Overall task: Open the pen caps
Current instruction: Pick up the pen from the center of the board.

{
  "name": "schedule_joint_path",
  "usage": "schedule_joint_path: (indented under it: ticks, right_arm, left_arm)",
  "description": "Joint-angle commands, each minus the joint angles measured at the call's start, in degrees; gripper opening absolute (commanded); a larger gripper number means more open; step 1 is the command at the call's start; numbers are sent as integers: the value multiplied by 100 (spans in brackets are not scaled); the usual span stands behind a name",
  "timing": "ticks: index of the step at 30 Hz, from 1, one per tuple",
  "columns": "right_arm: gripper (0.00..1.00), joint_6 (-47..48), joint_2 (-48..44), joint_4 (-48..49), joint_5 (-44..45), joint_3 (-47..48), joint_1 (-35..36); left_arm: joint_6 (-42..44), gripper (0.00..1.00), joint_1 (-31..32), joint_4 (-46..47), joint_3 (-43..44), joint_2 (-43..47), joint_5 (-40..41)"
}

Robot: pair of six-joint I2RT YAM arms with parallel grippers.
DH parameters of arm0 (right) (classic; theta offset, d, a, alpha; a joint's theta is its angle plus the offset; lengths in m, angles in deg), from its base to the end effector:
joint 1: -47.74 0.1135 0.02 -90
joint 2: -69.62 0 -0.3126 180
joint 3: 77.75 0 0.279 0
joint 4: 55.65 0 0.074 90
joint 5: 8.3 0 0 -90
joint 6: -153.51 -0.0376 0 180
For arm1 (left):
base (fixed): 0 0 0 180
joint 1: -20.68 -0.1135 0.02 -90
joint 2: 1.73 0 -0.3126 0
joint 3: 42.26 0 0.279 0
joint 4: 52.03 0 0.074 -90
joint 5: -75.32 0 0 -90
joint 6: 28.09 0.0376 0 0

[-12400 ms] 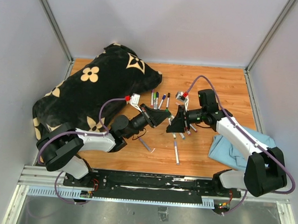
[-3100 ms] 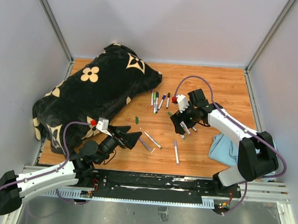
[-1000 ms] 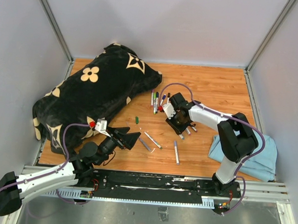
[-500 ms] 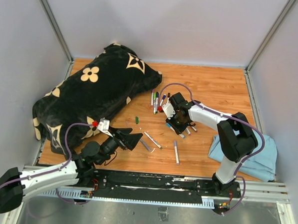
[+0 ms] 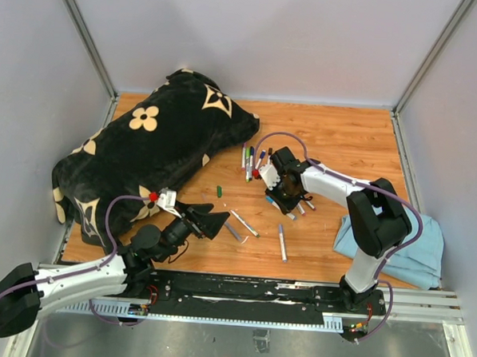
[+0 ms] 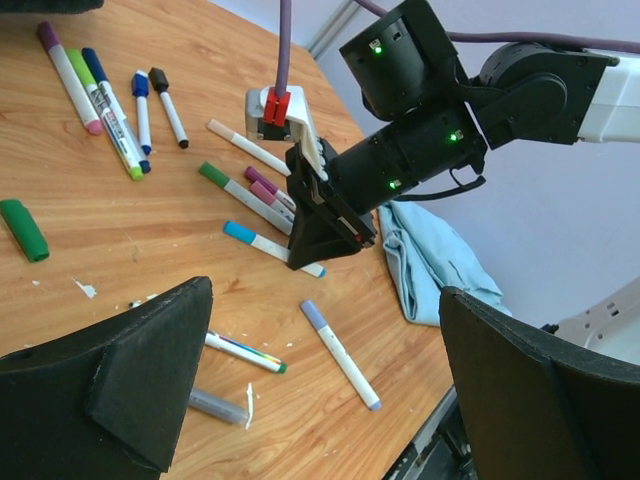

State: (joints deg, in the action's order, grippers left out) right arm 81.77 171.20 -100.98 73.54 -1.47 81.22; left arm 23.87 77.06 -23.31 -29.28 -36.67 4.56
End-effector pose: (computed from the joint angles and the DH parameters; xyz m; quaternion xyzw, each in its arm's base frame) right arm 0.3072 0.2096 0.1956 -0.4398 0.8795 0.0917 0.1570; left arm 0.0830 -0.1024 0.2011 -0.0190 0.6664 -0.4655 0.5821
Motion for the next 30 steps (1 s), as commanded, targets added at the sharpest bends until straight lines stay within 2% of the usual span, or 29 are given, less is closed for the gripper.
schedule_joint_path:
  ticks: [1,11,18,30]
  right_arm:
    - [1,64,82,-146,-129,65,78]
    - [1,101,-292,-43,-463,26,-27]
    - [1,89,-596,52,-696,-44,-144]
    - [1,9,-967,144,-1279,-117,-380]
  left_arm:
    - [-85,99,31,387,-130,-152,-79]
    - [-310,99,-33,1427,-212,-783,-417]
    - [-789,99,-631,2368,-146,-1693,-1295]
    - [-1250,99,-1208,3601,-70,-2812,-2106]
